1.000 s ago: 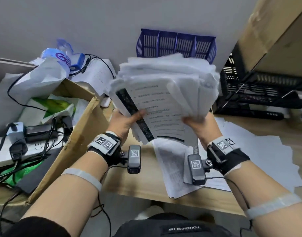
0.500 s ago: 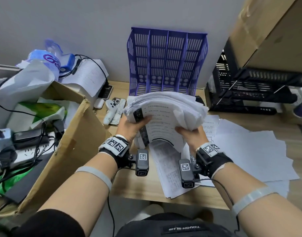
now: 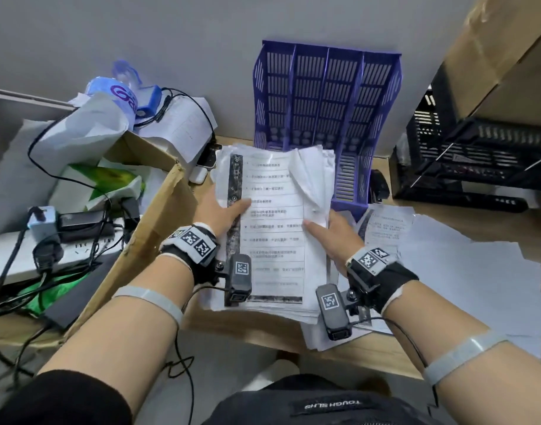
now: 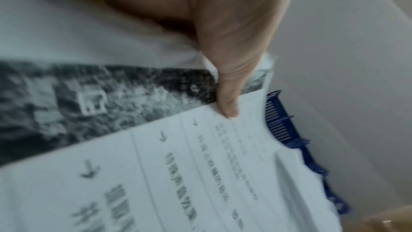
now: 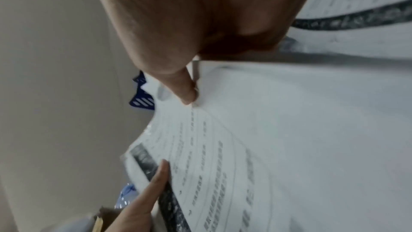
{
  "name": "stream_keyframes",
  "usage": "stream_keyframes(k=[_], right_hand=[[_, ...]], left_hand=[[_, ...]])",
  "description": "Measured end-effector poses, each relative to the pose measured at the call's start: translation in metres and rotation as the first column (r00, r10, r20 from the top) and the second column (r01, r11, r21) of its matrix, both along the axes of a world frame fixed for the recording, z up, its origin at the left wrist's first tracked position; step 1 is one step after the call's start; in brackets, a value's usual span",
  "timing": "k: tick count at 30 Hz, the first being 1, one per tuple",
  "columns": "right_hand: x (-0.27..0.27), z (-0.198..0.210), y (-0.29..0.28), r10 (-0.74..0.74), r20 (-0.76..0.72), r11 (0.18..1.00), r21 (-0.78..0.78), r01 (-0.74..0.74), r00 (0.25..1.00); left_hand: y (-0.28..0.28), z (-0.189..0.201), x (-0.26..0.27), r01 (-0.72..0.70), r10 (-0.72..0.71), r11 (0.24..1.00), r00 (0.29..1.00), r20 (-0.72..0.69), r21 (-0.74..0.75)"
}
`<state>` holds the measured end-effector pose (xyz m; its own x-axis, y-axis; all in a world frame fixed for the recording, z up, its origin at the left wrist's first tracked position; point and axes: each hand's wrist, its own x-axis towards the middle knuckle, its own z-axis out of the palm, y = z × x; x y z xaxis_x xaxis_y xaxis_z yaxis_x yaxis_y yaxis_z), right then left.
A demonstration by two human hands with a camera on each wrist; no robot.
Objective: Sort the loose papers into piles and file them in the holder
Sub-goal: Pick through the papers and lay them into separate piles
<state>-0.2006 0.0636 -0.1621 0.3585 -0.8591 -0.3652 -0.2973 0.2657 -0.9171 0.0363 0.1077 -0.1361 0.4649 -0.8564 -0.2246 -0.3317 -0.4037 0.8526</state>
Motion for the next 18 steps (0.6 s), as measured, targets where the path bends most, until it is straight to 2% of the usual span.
stream_keyframes(k=[3, 8, 10, 12, 14, 16, 18], right_hand=[[0.022, -0.021, 0.021, 0.118, 0.029, 0.98, 0.16, -0.121, 0.993], [0.039, -0.084, 0.041, 0.279, -0.091, 0.933, 0.259, -0.248, 0.956], [0.034, -0.088, 0.047, 0.316, -0.18, 0.925, 0.277, -0.261, 0.931], [0.02, -0.09, 0.05, 0.313, -0.269, 0.929, 0.287, -0.234, 0.911], [-0.001, -0.089, 0.053, 0.249, -0.293, 0.942, 0.294, -0.161, 0.923], [-0.026, -0.087, 0.055, 0.143, -0.391, 0.983, 0.162, -0.085, 0.909], [-0.051, -0.085, 0.058, 0.062, -0.626, 0.995, -0.024, -0.098, 0.777]], left_hand=[[0.012, -0.022, 0.015, -0.066, 0.051, 0.988, 0.992, 0.116, 0.137], [0.029, -0.045, 0.018, -0.15, 0.062, 0.897, 0.974, 0.218, 0.415], [0.03, -0.056, 0.008, -0.157, 0.029, 0.874, 0.962, 0.273, 0.46], [0.03, -0.065, -0.007, -0.138, 0.005, 0.894, 0.954, 0.299, 0.426], [0.027, -0.072, -0.025, -0.023, -0.062, 0.925, 0.976, 0.21, 0.379], [0.023, -0.077, -0.048, 0.123, -0.149, 0.932, 0.988, 0.049, 0.341], [0.019, -0.082, -0.075, 0.247, -0.234, 0.905, 0.969, -0.078, 0.348]])
